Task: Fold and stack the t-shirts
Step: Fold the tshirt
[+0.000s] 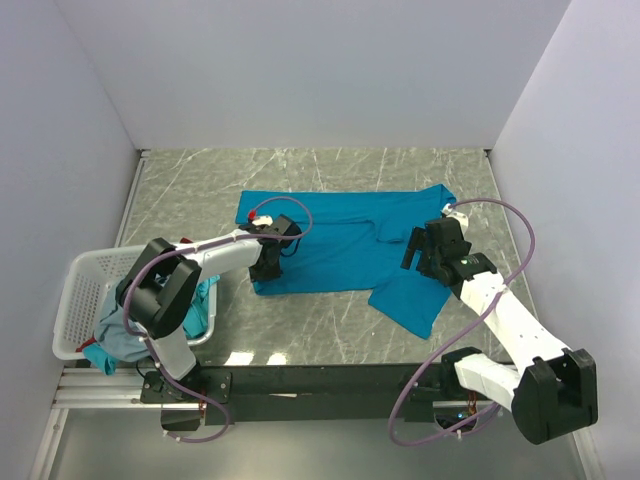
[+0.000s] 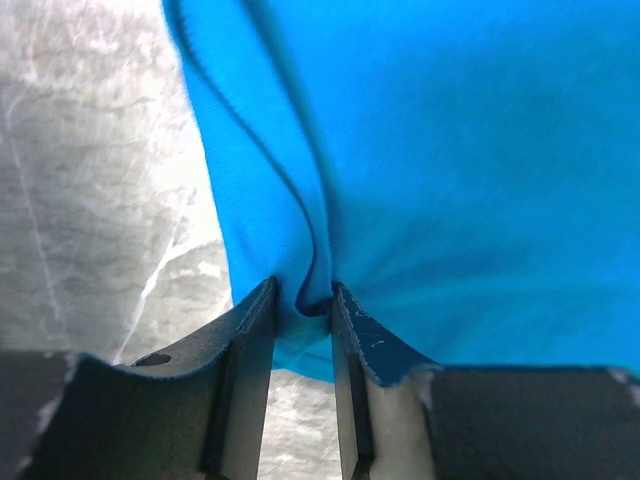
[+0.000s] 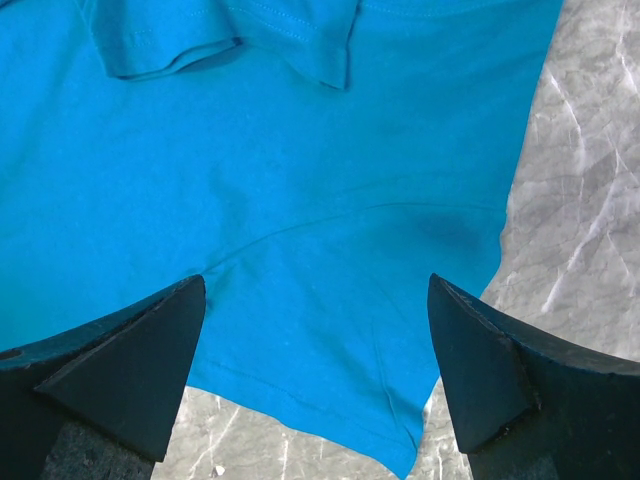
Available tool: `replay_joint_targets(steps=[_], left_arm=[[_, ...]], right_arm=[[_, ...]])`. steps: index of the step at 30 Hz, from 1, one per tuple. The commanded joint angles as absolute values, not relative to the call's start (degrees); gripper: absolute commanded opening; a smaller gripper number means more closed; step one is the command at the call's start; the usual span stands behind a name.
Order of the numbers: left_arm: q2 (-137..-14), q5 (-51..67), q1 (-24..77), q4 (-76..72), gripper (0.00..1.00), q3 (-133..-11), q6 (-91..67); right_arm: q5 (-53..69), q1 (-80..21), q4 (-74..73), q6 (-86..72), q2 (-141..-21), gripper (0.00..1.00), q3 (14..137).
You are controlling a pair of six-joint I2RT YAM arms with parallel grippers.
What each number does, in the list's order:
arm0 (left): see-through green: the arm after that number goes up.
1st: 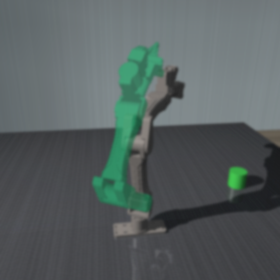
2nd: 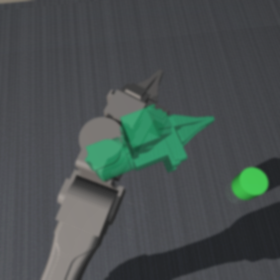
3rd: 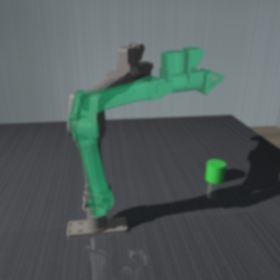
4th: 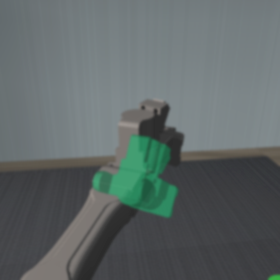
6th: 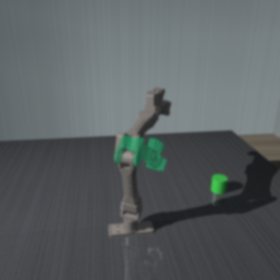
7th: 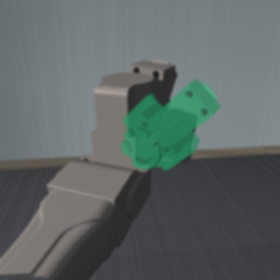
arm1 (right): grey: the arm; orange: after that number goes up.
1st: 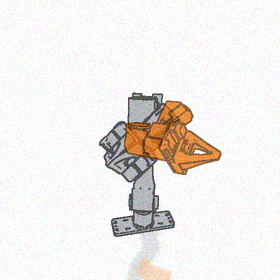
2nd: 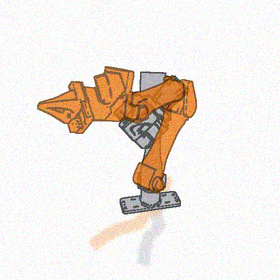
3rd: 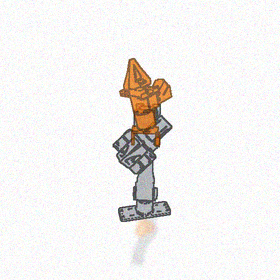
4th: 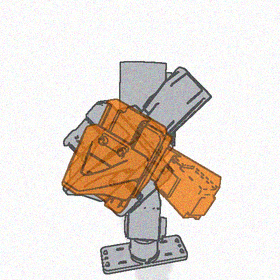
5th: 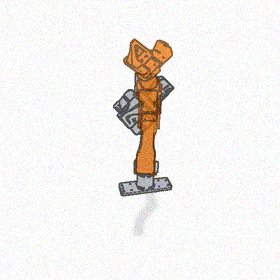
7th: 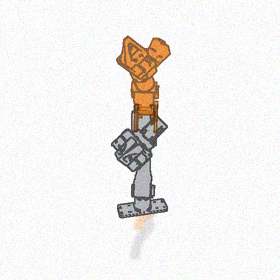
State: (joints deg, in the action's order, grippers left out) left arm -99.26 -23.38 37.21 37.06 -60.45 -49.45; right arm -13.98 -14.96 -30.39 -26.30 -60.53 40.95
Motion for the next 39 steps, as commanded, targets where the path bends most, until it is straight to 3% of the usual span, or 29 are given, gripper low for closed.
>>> replay_joint_targets(steps=[1,10,13,17,24,28,32,39], left_arm=[[-96.6,-24.5,37.5,40.6,0.33,-61.2,-50.9],[-94.9,-28.6,37.5,44.2,0.27,-61.0,-53.3],[-95.2,-30.1,37.5,45.2,0.2,-61.1,-53.9],[-94.7,-31.6,37.5,45.7,0.01,-61.0,-55.3],[-91.0,-31.6,37.4,42.6,0.01,-57.0,-57.5],[-89.0,-31.4,36.8,40.7,0.01,-54.7,-58.9],[-86.8,-31.2,36.5,39.8,0.01,-51.3,-61.1],[-86.0,-30.1,36.1,37.1,0.01,-47.8,-63.7]], right_arm=[[-15.3,-14.7,-29.1,-26.2,-60.7,0.98,41.3],[-14.0,-14.7,-28.8,-26.1,-61.2,0.98,41.0],[-13.8,-14.6,-28.9,-26.2,-61.4,0.98,41.1],[-14.9,-14.6,-31.5,-28.0,-61.5,0.98,41.8],[-6.2,-15.3,-41.5,-37.0,-56.2,0.98,35.9],[-2.0,-23.1,-43.8,-44.3,-54.4,0.98,33.4],[-6.4,-27.2,-51.0,-51.5,-56.5,0.98,32.4],[-10.1,-27.2,-50.5,-56.9,-57.3,0.95,29.6]])
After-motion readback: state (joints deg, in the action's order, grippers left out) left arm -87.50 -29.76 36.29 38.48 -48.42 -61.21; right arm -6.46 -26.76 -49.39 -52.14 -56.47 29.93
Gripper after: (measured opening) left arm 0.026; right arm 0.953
